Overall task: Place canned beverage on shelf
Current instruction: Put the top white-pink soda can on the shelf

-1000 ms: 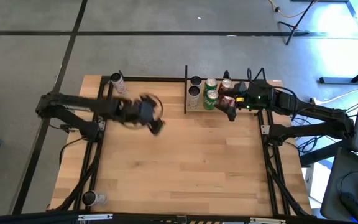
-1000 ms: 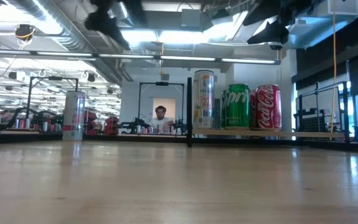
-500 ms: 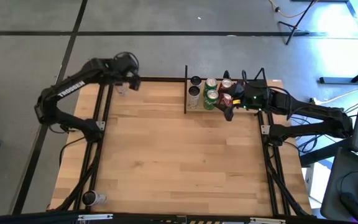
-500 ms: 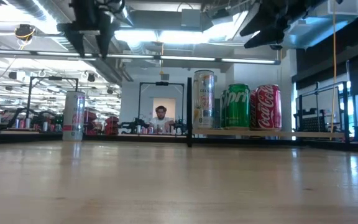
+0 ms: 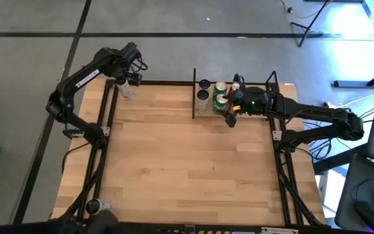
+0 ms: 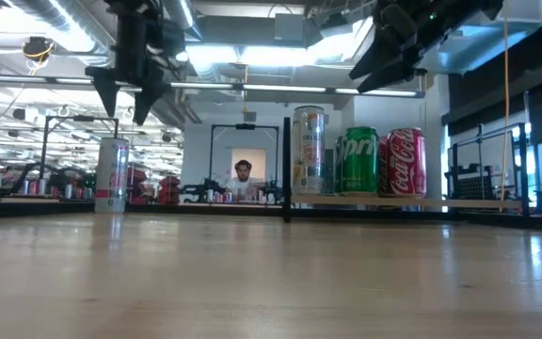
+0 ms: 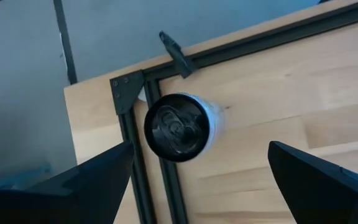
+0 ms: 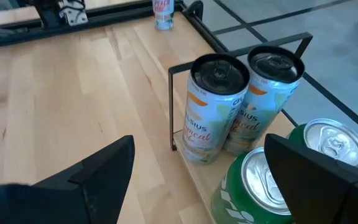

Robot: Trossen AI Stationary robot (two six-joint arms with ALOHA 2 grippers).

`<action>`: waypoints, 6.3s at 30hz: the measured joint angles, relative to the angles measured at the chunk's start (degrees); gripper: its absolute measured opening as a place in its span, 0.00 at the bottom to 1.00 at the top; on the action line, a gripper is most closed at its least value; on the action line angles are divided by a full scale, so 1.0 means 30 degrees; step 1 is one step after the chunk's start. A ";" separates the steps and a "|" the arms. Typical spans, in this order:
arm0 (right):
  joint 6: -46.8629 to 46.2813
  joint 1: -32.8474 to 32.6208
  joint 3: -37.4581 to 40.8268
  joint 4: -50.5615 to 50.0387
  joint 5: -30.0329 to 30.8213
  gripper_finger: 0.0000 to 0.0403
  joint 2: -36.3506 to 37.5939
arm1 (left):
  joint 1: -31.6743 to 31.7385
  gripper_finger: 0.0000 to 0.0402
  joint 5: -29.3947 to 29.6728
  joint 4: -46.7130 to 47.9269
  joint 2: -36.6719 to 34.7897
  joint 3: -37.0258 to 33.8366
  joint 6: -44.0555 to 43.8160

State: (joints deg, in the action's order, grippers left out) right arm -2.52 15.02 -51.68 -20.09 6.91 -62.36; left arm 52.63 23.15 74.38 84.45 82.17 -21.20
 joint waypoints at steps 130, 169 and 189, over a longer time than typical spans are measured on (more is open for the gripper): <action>-0.8894 -1.2018 0.0000 0.6889 -0.0293 0.02 -1.0334 | -2.2369 0.56 -0.5697 -1.3699 0.3408 -0.2406 -0.1895; -1.0625 -1.2003 0.0007 0.8171 -0.0148 0.59 -0.7835 | -2.4314 0.76 -0.3847 -0.8087 0.0696 -0.1367 -0.0390; -0.9528 -1.2953 0.0007 1.0854 0.2178 0.59 -1.0427 | -2.4372 0.76 -0.2924 -1.9505 0.0370 -0.9115 -0.1767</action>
State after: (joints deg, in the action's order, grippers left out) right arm -31.11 -23.84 -51.66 12.47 13.45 -93.64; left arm -20.49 14.38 15.87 85.56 54.82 -26.51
